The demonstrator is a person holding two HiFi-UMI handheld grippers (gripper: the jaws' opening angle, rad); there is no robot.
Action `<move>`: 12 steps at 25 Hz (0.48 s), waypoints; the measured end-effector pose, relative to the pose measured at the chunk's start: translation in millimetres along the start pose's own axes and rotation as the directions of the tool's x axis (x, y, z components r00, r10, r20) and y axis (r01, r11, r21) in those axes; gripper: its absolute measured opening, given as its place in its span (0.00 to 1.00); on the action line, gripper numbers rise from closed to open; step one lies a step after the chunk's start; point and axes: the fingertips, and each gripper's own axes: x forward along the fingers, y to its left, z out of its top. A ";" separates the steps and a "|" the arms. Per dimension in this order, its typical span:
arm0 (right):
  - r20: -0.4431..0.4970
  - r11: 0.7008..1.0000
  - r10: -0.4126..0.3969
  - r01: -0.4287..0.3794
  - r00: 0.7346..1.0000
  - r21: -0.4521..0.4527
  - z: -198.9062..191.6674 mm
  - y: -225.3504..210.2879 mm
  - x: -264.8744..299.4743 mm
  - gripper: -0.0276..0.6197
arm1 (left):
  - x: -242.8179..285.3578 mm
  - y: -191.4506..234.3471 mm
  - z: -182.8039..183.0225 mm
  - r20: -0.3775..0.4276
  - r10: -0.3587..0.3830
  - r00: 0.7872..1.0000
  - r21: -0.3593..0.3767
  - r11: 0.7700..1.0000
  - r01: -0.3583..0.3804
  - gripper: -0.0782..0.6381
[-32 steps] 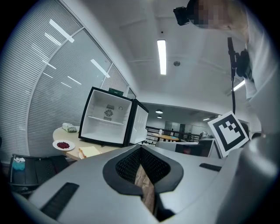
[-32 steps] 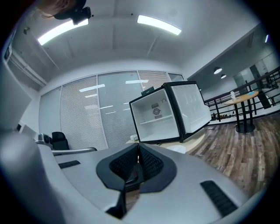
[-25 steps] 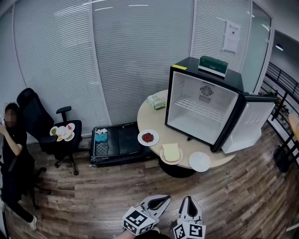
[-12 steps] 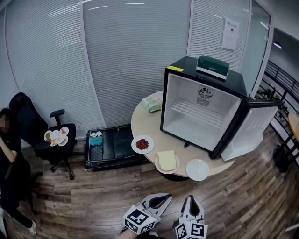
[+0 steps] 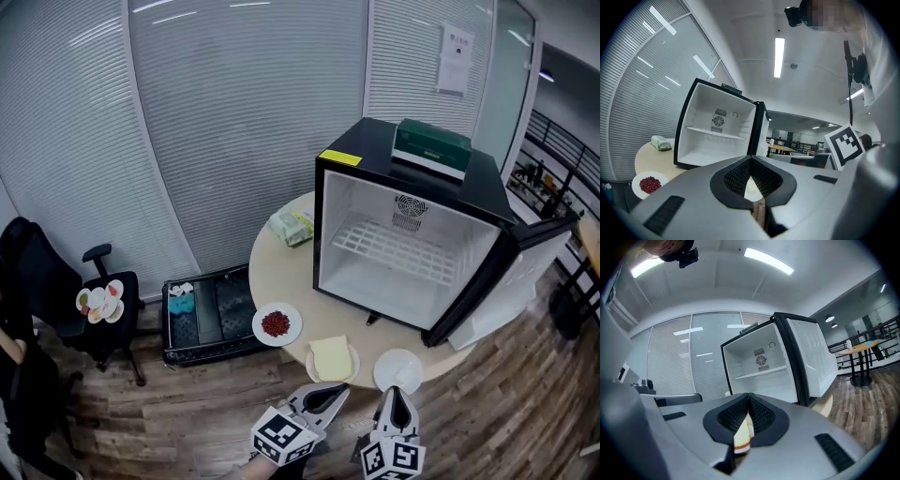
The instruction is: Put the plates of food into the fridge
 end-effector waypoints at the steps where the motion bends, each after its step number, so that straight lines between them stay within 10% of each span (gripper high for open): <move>1: 0.001 1.000 -0.008 0.008 1.000 0.001 1.5 -0.3 9.2 0.05 | 5.0 8.5 3.2 0.000 -0.005 1.000 -0.001 1.000 0.005 0.12; 12: 0.049 0.994 -0.111 0.110 0.993 0.026 15.3 0.8 90.7 0.05 | 61.0 79.4 28.1 -0.016 -0.124 0.992 0.017 0.992 0.124 0.12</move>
